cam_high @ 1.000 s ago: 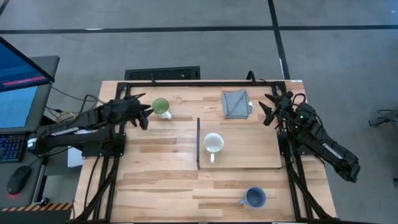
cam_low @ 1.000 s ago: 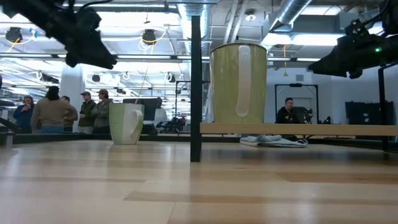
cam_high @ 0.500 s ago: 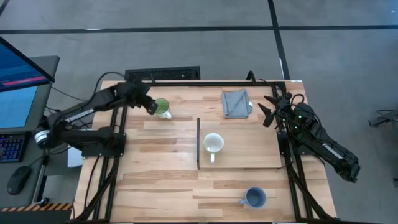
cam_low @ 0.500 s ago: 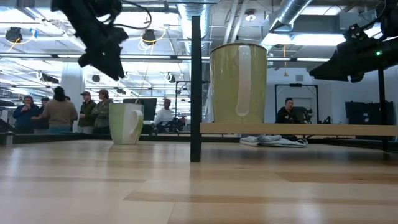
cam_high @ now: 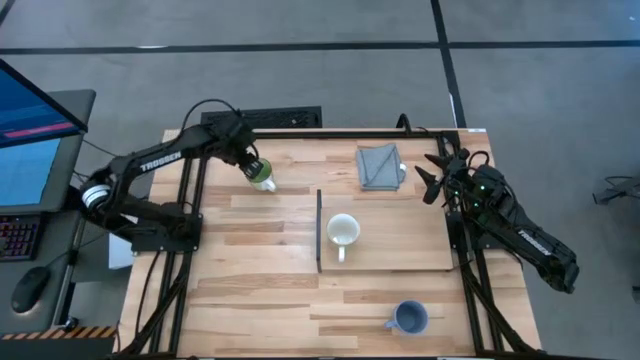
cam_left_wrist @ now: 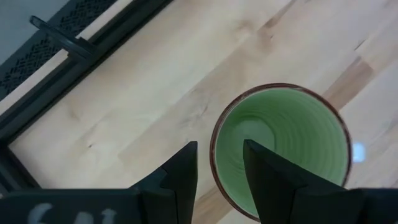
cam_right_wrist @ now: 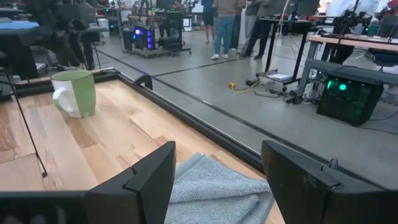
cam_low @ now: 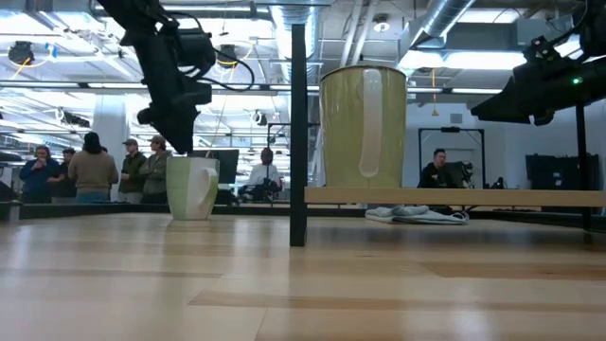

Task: Stack small to large cups/mugs on shelf
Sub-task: Put the green mug on the shelf

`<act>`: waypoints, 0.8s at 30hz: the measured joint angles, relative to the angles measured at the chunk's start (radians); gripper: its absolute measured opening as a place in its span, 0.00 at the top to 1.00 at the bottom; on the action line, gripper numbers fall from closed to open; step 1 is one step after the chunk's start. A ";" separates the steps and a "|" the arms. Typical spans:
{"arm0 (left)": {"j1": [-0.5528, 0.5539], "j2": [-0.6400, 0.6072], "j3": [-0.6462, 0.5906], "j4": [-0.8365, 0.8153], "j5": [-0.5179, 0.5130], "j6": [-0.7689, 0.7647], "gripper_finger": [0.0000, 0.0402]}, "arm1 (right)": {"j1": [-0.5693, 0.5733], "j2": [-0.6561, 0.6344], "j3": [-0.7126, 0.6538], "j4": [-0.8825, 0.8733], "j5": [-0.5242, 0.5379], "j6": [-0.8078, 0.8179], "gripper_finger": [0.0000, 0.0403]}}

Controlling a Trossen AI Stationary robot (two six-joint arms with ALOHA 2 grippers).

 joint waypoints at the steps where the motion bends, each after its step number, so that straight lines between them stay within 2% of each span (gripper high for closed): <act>1: 0.000 0.009 0.004 -0.001 0.000 0.005 0.70 | 0.000 0.000 0.000 0.000 0.000 0.000 0.35; 10: 0.000 0.020 0.008 -0.007 -0.001 0.015 0.70 | 0.000 0.000 0.000 0.000 0.000 0.000 0.35; 24: 0.000 0.020 0.008 -0.006 -0.002 0.137 0.70 | 0.000 0.000 0.000 0.000 0.000 0.000 0.35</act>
